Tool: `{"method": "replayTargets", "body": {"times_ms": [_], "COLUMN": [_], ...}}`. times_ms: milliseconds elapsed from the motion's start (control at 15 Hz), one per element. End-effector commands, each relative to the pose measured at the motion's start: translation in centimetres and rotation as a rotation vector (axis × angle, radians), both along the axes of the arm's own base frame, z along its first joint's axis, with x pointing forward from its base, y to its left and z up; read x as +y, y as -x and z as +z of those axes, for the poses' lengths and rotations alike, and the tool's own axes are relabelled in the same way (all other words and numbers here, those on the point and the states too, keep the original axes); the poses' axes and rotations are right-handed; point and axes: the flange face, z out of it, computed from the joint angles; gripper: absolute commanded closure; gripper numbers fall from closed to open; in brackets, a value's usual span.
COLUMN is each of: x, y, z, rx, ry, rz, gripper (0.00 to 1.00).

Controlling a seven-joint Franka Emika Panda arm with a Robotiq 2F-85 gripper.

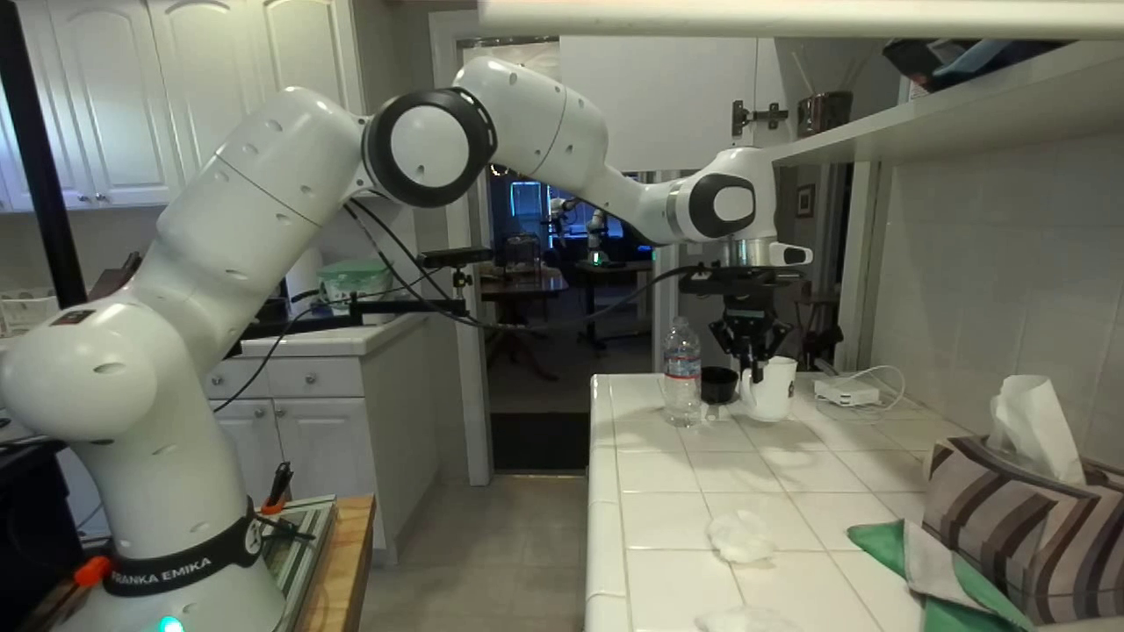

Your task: Move the white mug to the left then use the green towel to wipe the countertop.

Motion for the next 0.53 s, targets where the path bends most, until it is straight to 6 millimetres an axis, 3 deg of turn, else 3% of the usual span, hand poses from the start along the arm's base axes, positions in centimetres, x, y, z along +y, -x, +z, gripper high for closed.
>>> {"method": "replayTargets", "body": {"times_ms": [0,467], "x": [2.1,3.2], "y": [-1.0,-2.0], "z": [0.3,-0.8], "rx": [-0.034,-0.06], "ry": [0.039,0.054], "rz": [0.025,0.048], "gripper": [0.96,0.96]}}
